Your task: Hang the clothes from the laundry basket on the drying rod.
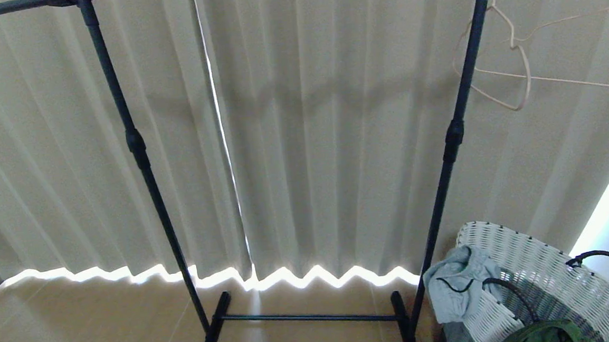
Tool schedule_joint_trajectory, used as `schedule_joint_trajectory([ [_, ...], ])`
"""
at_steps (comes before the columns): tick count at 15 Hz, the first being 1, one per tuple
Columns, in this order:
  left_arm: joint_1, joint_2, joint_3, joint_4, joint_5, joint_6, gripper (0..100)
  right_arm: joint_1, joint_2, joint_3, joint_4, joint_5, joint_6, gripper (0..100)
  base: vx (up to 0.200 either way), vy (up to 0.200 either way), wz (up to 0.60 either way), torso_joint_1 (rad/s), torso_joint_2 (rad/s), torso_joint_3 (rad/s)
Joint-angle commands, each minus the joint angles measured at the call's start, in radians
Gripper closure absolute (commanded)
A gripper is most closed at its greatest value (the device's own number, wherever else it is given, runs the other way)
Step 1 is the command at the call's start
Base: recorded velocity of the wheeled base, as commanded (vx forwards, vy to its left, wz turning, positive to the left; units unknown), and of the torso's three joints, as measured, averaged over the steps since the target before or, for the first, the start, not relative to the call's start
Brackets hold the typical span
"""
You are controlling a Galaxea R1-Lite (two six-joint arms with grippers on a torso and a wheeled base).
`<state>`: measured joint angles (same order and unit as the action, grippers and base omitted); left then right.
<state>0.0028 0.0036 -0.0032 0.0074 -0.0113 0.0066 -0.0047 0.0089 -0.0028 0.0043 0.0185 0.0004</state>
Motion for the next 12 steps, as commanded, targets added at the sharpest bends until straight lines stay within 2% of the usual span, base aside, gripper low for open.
schedule_joint_trajectory([
  [1, 0.0, 0.001, 0.0, 0.0, 0.001, 0.001, 0, 0.0, 0.0, 0.0, 0.0, 0.0, 0.0, 0, 0.0, 0.0, 0.0, 0.0, 0.0, 0.0],
  [12, 0.0, 0.001, 0.0, 0.0, 0.014, -0.004, 0, 0.0, 0.0, 0.0, 0.0, 0.001, 0.0, 0, 0.0, 0.0, 0.0, 0.0, 0.0, 0.0],
])
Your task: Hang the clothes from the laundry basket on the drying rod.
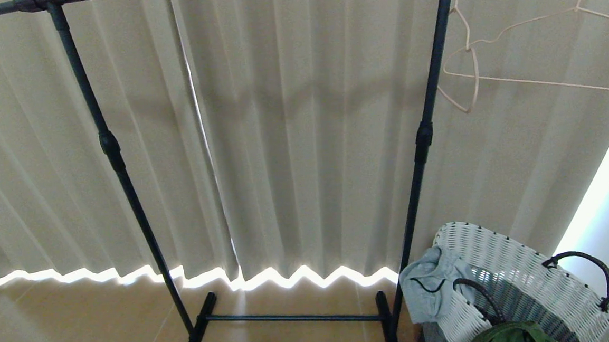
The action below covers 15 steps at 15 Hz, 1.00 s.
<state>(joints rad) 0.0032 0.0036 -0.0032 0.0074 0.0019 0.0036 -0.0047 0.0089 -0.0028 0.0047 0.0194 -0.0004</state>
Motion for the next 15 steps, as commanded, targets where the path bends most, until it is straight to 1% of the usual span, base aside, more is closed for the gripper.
schedule_joint_trajectory([
  [1, 0.0, 0.001, 0.0, 0.0, 0.006, -0.002, 0, 0.0, 0.0, 0.0, 0.0, 0.001, 0.0, 0, 0.2, 0.0, 0.0, 0.002, 0.0, 0.002],
  [6, 0.0, 0.001, 0.0, 0.0, 0.009, -0.008, 0, 0.0, 0.0, 0.0, -0.002, -0.001, -0.003, 0, 0.2, 0.0, 0.0, 0.0, 0.0, 0.001],
  [9, 0.0, 0.001, 0.0, -0.001, 0.007, -0.008, 0, 0.0, 0.0, -0.002, -0.005, -0.004, 0.0, 0, 0.0, 0.0, 0.0, 0.0, 0.0, 0.0],
  [11, 0.0, 0.001, 0.0, 0.0, 0.007, -0.008, 0, 0.0, 0.0, -0.028, 0.011, -0.006, 0.0, 0, 0.0, 0.0, 0.0, 0.0, 0.0, 0.0],
  [12, 0.0, 0.001, 0.0, -0.001, 0.007, -0.008, 0, 0.0, 0.006, -0.045, 0.043, -0.007, -0.006, 0, 0.0, 0.0, 0.0, 0.0, 0.0, 0.0],
  [13, 0.0, 0.001, 0.0, 0.0, 0.007, -0.008, 0, 0.0, 0.052, -0.095, 0.163, -0.007, -0.059, 0, 0.0, 0.0, 0.0, 0.0, 0.0, 0.0],
  [14, 0.0, 0.001, 0.0, 0.0, 0.007, -0.008, 0, 0.0, 0.109, -0.131, 0.235, -0.009, -0.09, 0, 0.0, 0.0, 0.0, 0.0, 0.0, 0.0],
  [15, 0.0, 0.001, 0.0, 0.0, 0.007, -0.008, 0, 0.0, 0.174, -0.158, 0.276, -0.009, -0.107, 0, 0.0, 0.0, 0.0, 0.0, 0.0, 0.0],
])
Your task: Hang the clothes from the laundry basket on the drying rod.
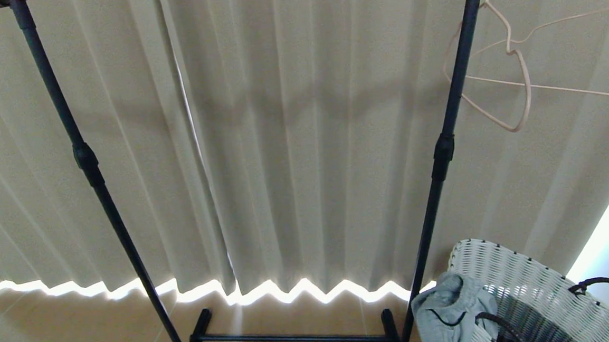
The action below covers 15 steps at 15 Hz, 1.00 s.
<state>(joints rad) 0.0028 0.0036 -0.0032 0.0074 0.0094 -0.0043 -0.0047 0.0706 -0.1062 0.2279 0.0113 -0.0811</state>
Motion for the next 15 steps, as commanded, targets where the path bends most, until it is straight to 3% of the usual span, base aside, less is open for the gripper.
schedule_joint_trajectory([
  [1, 0.0, 0.001, 0.0, 0.0, 0.0, 0.0, 0, 0.0, 0.25, -0.073, 0.064, -0.002, -0.072, 0, 0.0, 0.0, 0.0, 0.0, 0.0, 0.0],
  [4, 0.0, 0.001, 0.0, 0.0, 0.0, 0.0, 0, -0.003, 0.587, -0.101, 0.054, -0.04, -0.22, 0, 0.0, 0.0, 0.0, 0.0, 0.0, 0.0],
  [6, 0.0, 0.001, 0.0, 0.0, 0.0, 0.0, 0, -0.003, 0.788, -0.099, -0.021, -0.09, -0.301, 0, 0.0, 0.0, 0.0, 0.0, 0.0, 0.0],
  [8, 0.0, 0.001, 0.0, 0.0, 0.0, 0.0, 0, -0.003, 0.962, -0.099, -0.091, -0.111, -0.322, 0, 0.0, 0.0, 0.0, 0.0, 0.0, 0.0],
  [9, 0.0, 0.001, 0.0, 0.0, 0.0, 0.0, 0, -0.003, 0.962, -0.099, -0.091, -0.111, -0.322, 0, 0.0, 0.0, 0.0, 0.0, 0.0, 0.0],
  [11, 0.0, 0.001, 0.0, 0.0, 0.0, 0.0, 0, -0.001, 1.173, -0.098, -0.179, -0.123, -0.327, 0, 0.0, 0.0, 0.0, 0.0, 0.0, 0.0],
  [15, 0.0, 0.001, 0.0, 0.0, 0.0, 0.0, 0, 0.0, 1.247, -0.101, -0.202, -0.123, -0.355, 0, 0.0, 0.0, 0.0, 0.0, 0.0, 0.0],
])
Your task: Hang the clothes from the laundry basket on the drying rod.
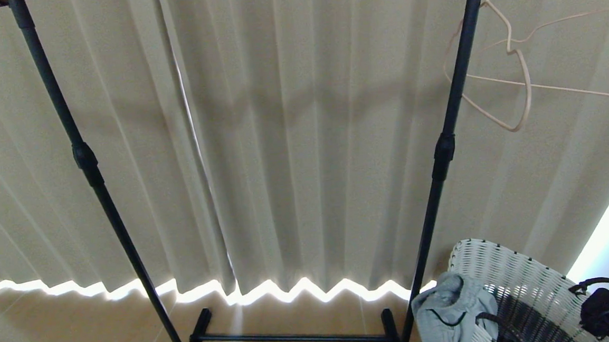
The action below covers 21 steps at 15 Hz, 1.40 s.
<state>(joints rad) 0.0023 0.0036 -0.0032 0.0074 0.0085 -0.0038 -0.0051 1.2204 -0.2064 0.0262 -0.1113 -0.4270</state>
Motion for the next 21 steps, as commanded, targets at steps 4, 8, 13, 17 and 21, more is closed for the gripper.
schedule_joint_trajectory([
  [4, 0.001, 0.001, 0.0, 0.0, 0.001, -0.001, 0, -0.003, 0.214, -0.004, -0.055, -0.015, -0.018, 0, 0.0, 0.0, 0.0, 0.0, 0.0, 0.0],
  [8, 0.001, 0.001, 0.0, -0.001, 0.001, -0.001, 0, -0.007, 0.323, 0.007, -0.155, -0.068, -0.016, 0, 0.0, 0.0, 0.0, 0.0, 0.0, 0.0],
  [13, 0.001, 0.001, 0.0, -0.001, 0.001, -0.001, 0, -0.003, 0.281, 0.015, -0.183, -0.071, -0.016, 100, 0.0, 0.0, 0.0, 0.0, 0.0, 0.0],
  [17, 0.001, 0.001, 0.0, -0.001, 0.001, -0.001, 0, -0.001, 0.111, 0.025, -0.177, -0.067, -0.015, 100, 0.0, 0.0, 0.0, 0.0, 0.0, 0.0],
  [21, 0.001, 0.001, 0.0, 0.0, -0.004, 0.004, 0, -0.001, -0.177, 0.019, -0.172, -0.051, -0.01, 100, 0.0, 0.0, 0.0, 0.0, 0.0, 0.0],
])
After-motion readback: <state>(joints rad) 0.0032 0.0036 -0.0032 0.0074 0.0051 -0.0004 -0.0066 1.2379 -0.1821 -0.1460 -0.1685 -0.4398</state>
